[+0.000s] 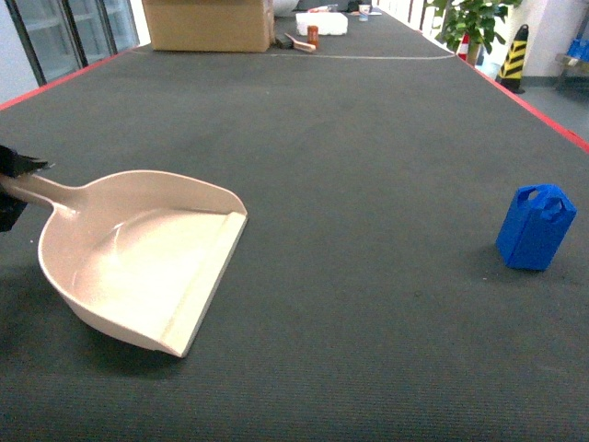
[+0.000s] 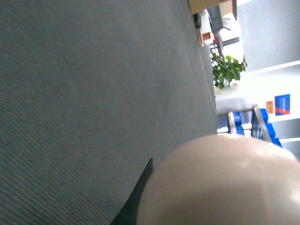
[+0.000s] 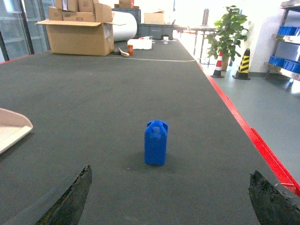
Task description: Place part in tray to right shelf
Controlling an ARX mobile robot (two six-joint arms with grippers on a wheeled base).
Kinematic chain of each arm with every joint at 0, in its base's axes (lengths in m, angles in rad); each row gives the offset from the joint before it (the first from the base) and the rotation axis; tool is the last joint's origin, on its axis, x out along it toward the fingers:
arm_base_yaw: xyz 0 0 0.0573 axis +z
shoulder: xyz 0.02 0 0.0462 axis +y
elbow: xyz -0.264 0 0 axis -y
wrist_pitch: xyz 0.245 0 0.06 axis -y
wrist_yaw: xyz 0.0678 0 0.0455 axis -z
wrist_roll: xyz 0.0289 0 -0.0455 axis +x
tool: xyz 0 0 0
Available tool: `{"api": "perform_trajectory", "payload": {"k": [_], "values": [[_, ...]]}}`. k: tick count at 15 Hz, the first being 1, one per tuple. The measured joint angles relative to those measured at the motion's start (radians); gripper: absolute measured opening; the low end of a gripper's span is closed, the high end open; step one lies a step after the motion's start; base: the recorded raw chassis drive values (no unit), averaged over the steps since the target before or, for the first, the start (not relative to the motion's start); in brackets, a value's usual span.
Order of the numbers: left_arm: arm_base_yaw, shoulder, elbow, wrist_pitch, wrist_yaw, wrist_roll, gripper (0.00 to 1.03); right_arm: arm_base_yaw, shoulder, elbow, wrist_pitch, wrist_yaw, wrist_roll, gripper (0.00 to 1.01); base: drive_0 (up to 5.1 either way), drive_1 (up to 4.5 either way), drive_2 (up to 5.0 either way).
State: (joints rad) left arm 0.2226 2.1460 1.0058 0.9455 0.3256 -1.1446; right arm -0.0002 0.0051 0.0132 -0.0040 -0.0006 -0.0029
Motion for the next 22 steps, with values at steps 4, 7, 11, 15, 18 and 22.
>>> {"api": "perform_trajectory", "payload": {"k": [4,7,11,15,18,22], "values": [[-0.05,-0.125,0.149,-0.072,0.006,-0.048,0.16,0.0,0.0,0.0,0.0,0.0,0.0,0.98,0.0,0.0,0.0],[-0.098,-0.259,0.068,0.064,-0.008,-0.086,0.16,0.0,0.0,0.0,0.0,0.0,0.0,0.98,0.0,0.0,0.0],[-0.197,-0.321,-0.302,0.191,-0.067,-0.174,0.16,0.0,0.0,0.0,0.0,0.0,0.0,0.98,0.0,0.0,0.0],[-0.314,-0.369,-0.407,0.243,-0.138,-0.21,0.16,0.0,0.0,0.0,0.0,0.0,0.0,0.98,0.0,0.0,0.0],[-0.457,-0.377,-0.381,0.222,-0.197,-0.218,0.16,0.0,0.0,0.0,0.0,0.0,0.0,0.98,0.0,0.0,0.0],[-0.525,-0.37,-0.375,0.153,-0.203,-0.203,0.16,0.0,0.0,0.0,0.0,0.0,0.0,0.98,0.0,0.0,0.0]]}}
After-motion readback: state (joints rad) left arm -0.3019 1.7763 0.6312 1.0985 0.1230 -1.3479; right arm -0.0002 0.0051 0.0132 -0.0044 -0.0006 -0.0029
